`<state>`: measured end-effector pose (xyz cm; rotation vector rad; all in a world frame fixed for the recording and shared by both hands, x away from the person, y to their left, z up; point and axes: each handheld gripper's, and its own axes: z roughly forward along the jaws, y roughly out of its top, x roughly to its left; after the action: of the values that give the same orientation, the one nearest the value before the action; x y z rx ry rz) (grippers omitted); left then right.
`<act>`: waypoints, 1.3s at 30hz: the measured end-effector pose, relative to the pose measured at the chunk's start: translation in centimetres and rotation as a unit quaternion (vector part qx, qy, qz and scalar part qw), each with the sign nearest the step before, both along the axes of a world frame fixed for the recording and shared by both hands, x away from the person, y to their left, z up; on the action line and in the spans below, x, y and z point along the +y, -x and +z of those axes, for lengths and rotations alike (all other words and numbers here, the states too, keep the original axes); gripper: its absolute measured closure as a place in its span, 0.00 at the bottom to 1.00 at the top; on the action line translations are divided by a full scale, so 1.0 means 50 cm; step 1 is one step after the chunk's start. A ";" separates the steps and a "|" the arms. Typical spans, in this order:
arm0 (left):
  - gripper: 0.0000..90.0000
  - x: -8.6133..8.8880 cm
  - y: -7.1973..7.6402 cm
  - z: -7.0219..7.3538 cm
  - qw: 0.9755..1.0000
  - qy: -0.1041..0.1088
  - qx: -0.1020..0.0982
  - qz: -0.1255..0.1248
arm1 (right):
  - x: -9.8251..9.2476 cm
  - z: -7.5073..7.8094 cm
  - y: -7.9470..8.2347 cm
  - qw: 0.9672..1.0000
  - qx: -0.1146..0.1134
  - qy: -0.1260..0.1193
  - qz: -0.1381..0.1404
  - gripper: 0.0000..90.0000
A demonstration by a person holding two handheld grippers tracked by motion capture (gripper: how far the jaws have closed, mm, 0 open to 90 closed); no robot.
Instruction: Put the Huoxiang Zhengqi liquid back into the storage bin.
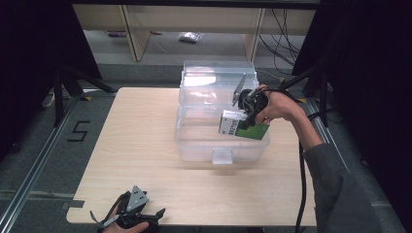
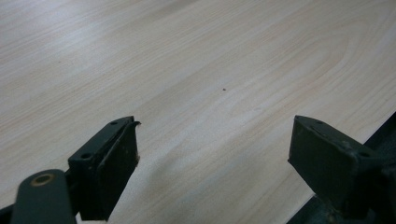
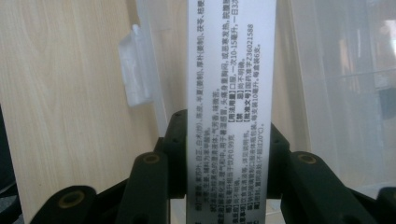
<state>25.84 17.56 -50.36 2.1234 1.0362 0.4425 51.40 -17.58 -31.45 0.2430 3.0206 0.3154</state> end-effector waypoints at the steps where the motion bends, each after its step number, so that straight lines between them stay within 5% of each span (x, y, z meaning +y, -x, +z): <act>1: 0.17 0.000 0.000 0.000 1.000 0.000 0.000 0.000 | 0.000 0.000 0.000 1.000 0.000 0.000 0.000 0.72; 2: 0.17 0.005 -0.001 0.003 1.000 -0.019 0.004 -0.012 | 0.000 -0.003 -0.002 1.000 0.002 0.003 -0.004 0.72; 3: 0.17 0.006 -0.001 0.002 1.000 -0.019 0.004 -0.011 | 0.000 -0.010 -0.007 1.000 0.003 0.010 -0.003 0.72; 4: 0.17 0.000 0.000 -0.001 1.000 0.003 0.002 0.003 | 0.000 -0.014 -0.011 1.000 0.003 0.009 -0.003 0.72; 8: 0.17 0.006 0.000 0.002 1.000 -0.018 0.007 -0.005 | -0.001 -0.034 -0.019 1.000 0.008 0.009 0.001 0.72; 14: 0.17 0.003 0.000 -0.003 1.000 -0.004 -0.001 0.005 | -0.006 -0.065 -0.022 1.000 0.018 0.016 -0.006 0.72; 19: 0.17 0.006 0.001 0.001 1.000 -0.016 0.006 -0.001 | -0.013 -0.086 -0.030 1.000 0.018 0.018 0.004 0.71; 20: 0.17 0.000 0.002 -0.003 1.000 0.007 0.003 0.012 | -0.014 -0.089 -0.031 1.000 0.018 0.021 0.005 0.71; 23: 0.17 0.006 0.001 0.001 1.000 -0.016 0.007 -0.002 | -0.017 -0.094 -0.031 0.999 0.020 0.032 -0.006 0.71; 27: 0.17 0.000 0.003 -0.002 1.000 0.007 0.003 0.011 | -0.016 -0.099 -0.032 0.999 0.020 0.035 0.000 0.71; 29: 0.17 0.007 0.001 0.002 1.000 -0.018 0.006 -0.005 | -0.016 -0.104 -0.031 0.999 0.023 0.032 0.001 0.71; 39: 0.17 0.003 0.001 -0.002 1.000 -0.007 0.001 0.008 | -0.016 -0.132 -0.033 0.999 0.015 0.036 0.011 0.71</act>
<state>25.80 17.72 -50.46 2.1292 1.0536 0.4562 53.06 -18.37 -38.03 0.2110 3.0598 0.2065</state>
